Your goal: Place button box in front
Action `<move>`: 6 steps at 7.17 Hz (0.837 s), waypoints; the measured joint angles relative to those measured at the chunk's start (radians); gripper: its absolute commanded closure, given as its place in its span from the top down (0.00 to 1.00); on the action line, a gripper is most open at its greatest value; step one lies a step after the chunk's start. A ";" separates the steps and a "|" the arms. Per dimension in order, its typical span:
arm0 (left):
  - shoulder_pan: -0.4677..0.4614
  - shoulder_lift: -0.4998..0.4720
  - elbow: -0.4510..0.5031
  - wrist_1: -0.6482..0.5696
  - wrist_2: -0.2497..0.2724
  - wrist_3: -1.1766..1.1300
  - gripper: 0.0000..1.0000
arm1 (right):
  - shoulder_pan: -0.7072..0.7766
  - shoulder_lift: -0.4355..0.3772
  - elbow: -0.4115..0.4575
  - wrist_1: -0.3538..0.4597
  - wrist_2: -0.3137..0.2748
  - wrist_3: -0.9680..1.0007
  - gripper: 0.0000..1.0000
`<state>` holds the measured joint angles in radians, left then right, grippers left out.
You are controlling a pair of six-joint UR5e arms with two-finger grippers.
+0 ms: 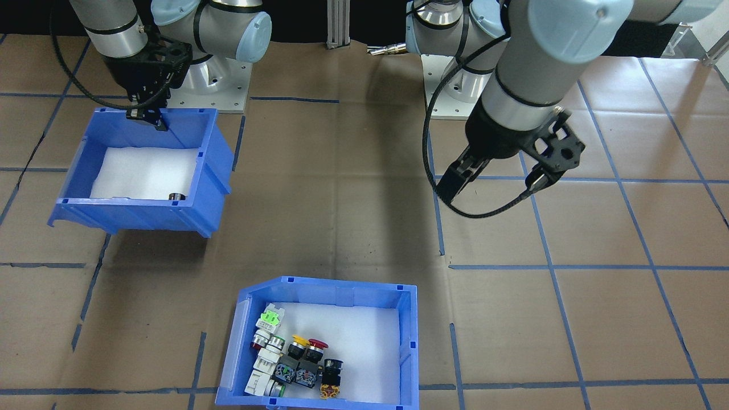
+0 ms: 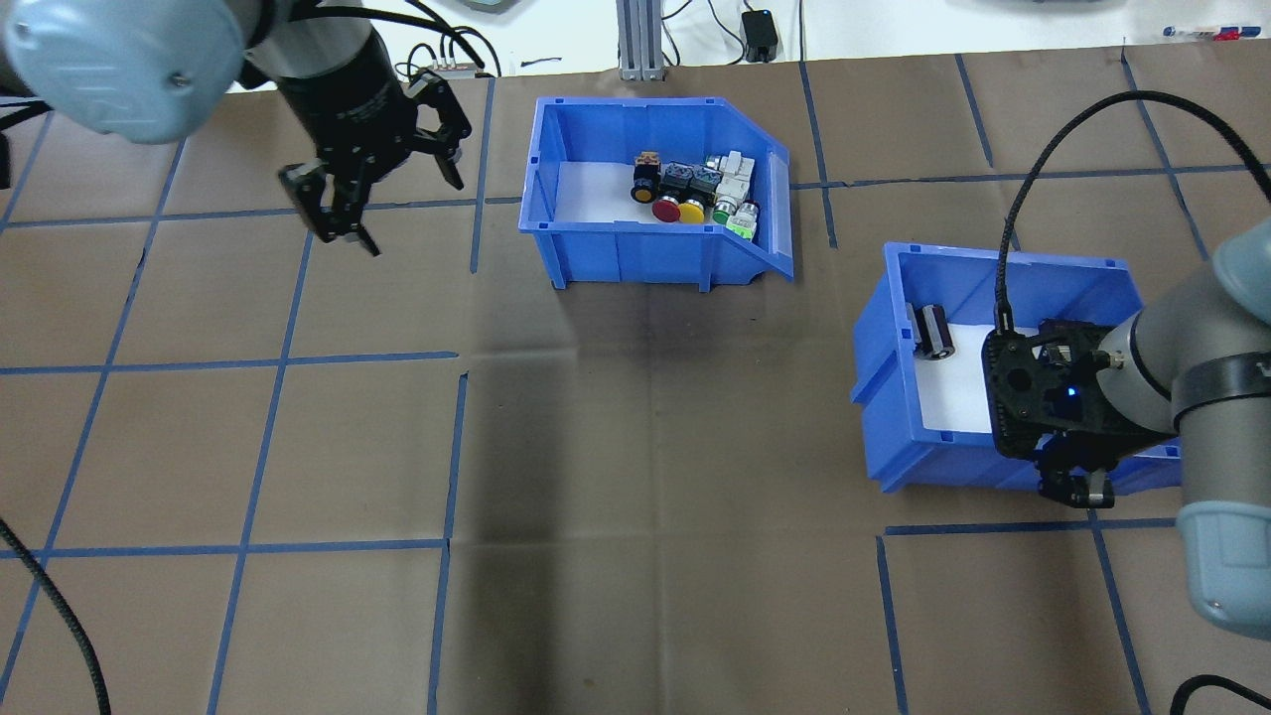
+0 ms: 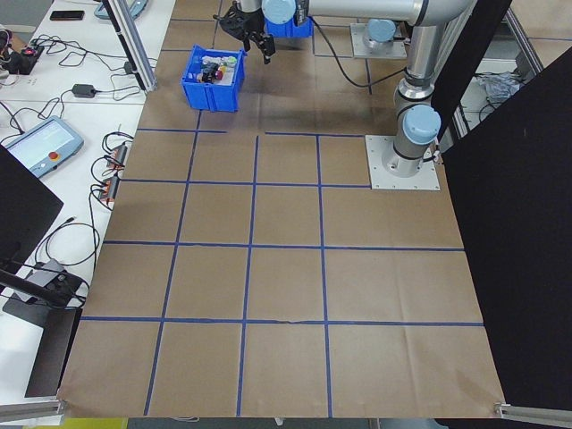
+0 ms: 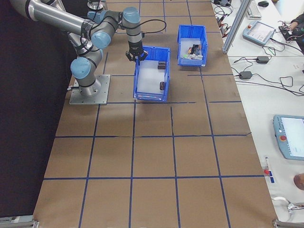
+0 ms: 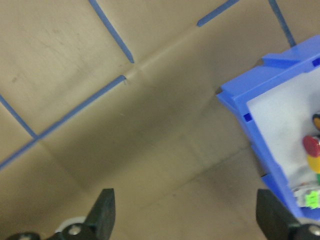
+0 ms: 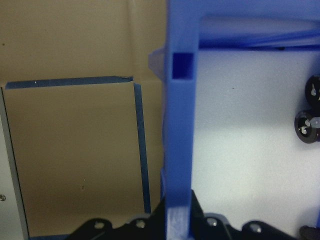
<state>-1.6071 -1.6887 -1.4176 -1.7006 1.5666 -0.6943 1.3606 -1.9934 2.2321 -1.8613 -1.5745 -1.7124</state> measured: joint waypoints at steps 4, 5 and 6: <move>0.028 0.246 -0.117 -0.094 0.036 0.655 1.00 | 0.268 0.063 0.006 -0.044 -0.014 0.266 0.01; 0.030 0.280 -0.179 -0.058 0.035 0.715 1.00 | 0.333 0.088 0.006 -0.065 -0.020 0.327 0.01; 0.031 0.303 -0.231 -0.006 0.036 0.743 1.00 | 0.399 0.119 0.006 -0.095 -0.027 0.393 0.01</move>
<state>-1.5761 -1.3854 -1.6489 -1.7069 1.6026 0.0485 1.7594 -1.8739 2.2381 -1.9567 -1.6014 -1.3199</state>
